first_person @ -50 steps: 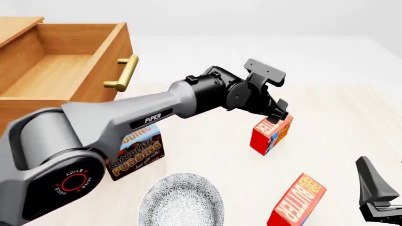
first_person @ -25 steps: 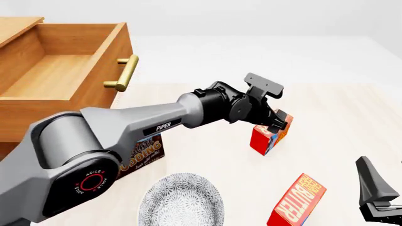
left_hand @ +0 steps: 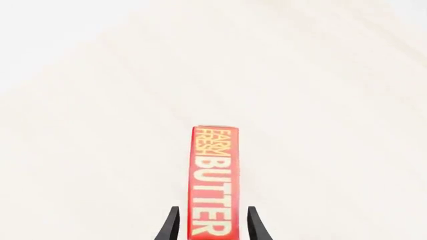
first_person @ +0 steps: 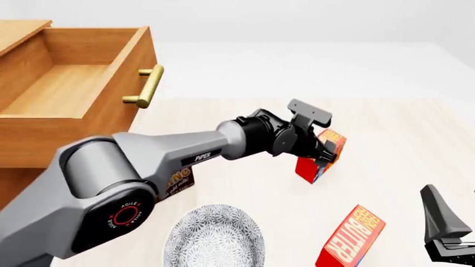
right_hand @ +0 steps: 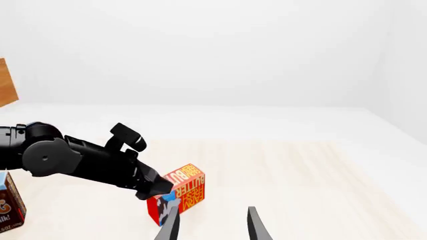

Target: Put the butter at the front in the top drawer of the cabinet and close it.

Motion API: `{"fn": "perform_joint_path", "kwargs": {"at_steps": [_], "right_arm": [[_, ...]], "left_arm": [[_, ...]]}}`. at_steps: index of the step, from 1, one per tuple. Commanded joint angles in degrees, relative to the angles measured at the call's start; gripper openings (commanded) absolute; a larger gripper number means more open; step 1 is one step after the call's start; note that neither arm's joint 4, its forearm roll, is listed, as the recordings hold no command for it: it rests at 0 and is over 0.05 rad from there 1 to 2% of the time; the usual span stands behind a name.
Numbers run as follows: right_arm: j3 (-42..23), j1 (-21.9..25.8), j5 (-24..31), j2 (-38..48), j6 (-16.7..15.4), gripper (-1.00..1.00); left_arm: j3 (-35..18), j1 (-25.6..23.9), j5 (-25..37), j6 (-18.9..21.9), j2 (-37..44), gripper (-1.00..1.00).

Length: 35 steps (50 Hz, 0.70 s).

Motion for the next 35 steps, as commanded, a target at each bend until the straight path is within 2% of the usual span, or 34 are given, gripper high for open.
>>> {"fn": "perform_joint_path", "kwargs": {"at_steps": [1,35], "right_arm": [[0.0,0.0,0.0,-0.1,0.0,1.0],[0.0,0.0,0.0,-0.1,0.0,1.0]], "left_arm": [[-0.1,0.0,-0.6,-0.8,1.4,1.0],[-2.7,-0.9,-2.1,-3.6,8.6,1.0]]}}
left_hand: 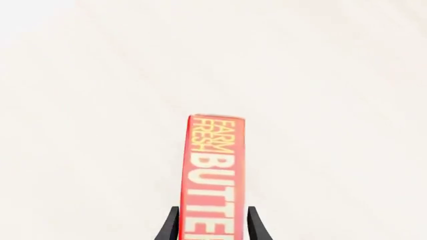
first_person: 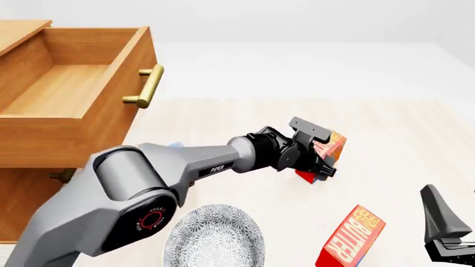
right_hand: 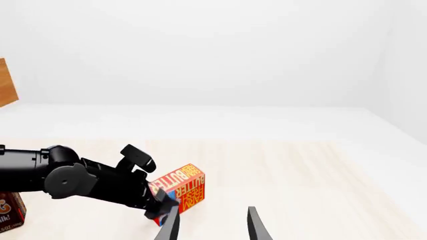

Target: Put the butter at the front in the top drawer of the cabinet and close it.

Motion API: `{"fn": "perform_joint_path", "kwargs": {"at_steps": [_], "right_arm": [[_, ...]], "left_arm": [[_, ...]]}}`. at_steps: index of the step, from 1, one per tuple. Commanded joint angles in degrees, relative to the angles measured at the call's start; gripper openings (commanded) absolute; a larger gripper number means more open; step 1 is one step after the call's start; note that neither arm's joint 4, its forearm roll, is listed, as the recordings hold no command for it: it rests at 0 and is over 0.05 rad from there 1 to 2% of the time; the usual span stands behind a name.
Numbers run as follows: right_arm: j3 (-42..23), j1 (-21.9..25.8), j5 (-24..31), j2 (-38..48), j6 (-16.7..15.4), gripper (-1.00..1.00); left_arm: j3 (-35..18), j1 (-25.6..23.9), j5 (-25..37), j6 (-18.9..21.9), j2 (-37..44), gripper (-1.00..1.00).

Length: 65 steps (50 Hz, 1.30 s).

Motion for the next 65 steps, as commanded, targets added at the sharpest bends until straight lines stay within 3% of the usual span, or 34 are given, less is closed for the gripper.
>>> {"fn": "perform_joint_path", "kwargs": {"at_steps": [1,14,15,43,65], "right_arm": [[0.0,0.0,0.0,-0.1,0.0,1.0],[0.0,0.0,0.0,-0.1,0.0,1.0],[0.0,0.0,0.0,-0.1,0.0,1.0],[0.0,0.0,0.0,-0.1,0.0,1.0],[0.0,0.0,0.0,-0.1,0.0,1.0]], "left_arm": [[-1.1,-0.3,-0.2,-0.8,2.7,1.0],[-1.9,0.7,0.1,-0.6,3.6,1.0],[-1.3,0.4,-0.1,-0.8,3.1,-1.0],[8.8,1.5,-1.2,0.6,-11.7,-1.0],[13.9,2.8,4.4,2.1,-23.9,-1.0]]}}
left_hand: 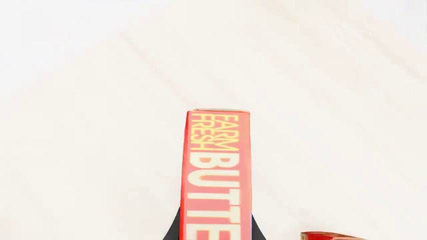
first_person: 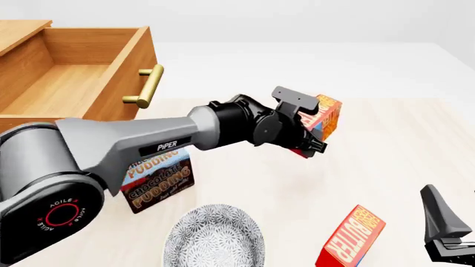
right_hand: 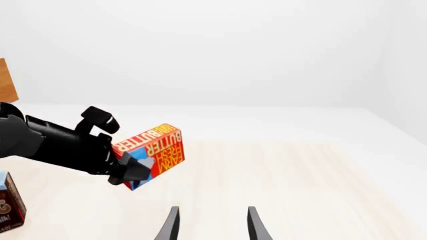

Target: Put the butter at the front in the top drawer of the cabinet and close it.

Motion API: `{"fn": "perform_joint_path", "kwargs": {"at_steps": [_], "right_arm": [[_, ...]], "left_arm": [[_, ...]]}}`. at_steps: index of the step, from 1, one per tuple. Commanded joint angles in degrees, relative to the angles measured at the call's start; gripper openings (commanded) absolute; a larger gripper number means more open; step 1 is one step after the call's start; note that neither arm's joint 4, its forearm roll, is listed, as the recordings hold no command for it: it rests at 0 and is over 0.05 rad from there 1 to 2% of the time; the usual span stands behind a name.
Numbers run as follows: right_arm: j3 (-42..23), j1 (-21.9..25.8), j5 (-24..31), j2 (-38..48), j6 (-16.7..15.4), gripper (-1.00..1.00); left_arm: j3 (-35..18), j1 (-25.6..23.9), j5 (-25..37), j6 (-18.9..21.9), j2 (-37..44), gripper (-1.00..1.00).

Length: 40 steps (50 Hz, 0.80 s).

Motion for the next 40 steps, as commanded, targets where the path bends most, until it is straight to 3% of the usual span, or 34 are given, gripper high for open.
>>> {"fn": "perform_joint_path", "kwargs": {"at_steps": [1,40], "right_arm": [[0.0,0.0,0.0,-0.1,0.0,1.0],[0.0,0.0,0.0,-0.1,0.0,1.0]], "left_arm": [[2.5,1.1,2.2,1.2,-7.4,-1.0],[13.7,7.1,10.1,2.7,-28.5,-1.0]]}}
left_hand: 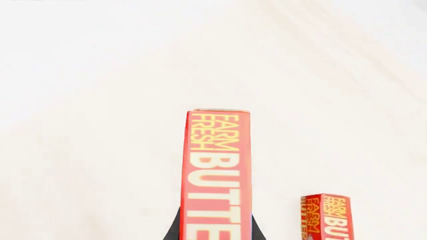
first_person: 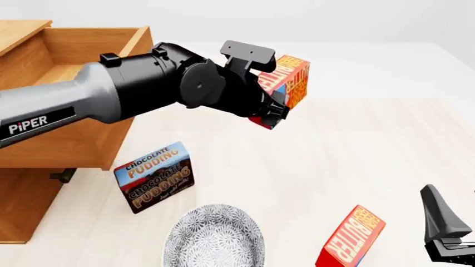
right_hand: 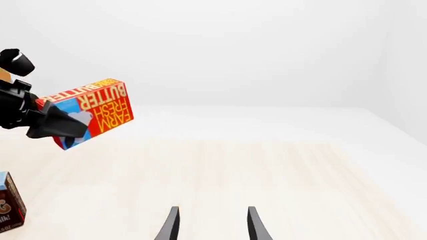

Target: Put the butter at the front in the top drawer of the cabinet and close it.

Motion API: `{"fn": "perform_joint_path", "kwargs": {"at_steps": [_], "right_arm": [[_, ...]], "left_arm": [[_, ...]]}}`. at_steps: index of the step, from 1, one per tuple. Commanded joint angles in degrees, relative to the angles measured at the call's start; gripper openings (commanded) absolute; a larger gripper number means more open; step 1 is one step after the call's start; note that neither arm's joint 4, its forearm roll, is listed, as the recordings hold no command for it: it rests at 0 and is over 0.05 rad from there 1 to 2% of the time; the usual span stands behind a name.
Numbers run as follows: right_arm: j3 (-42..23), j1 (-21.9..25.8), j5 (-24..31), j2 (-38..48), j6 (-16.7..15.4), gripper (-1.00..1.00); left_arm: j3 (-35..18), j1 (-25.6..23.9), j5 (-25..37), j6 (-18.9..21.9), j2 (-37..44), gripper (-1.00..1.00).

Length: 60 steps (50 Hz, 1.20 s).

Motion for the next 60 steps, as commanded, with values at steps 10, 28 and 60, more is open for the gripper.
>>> {"fn": "perform_joint_path", "kwargs": {"at_steps": [10,28,60], "right_arm": [[0.0,0.0,0.0,-0.1,0.0,1.0],[0.0,0.0,0.0,-0.1,0.0,1.0],[0.0,0.0,0.0,-0.1,0.0,1.0]], "left_arm": [[3.8,4.2,5.1,2.5,-11.2,-1.0],[4.9,9.0,10.2,4.7,-17.0,-1.0],[4.5,16.6,15.9,8.0,-22.2,-1.0]]}}
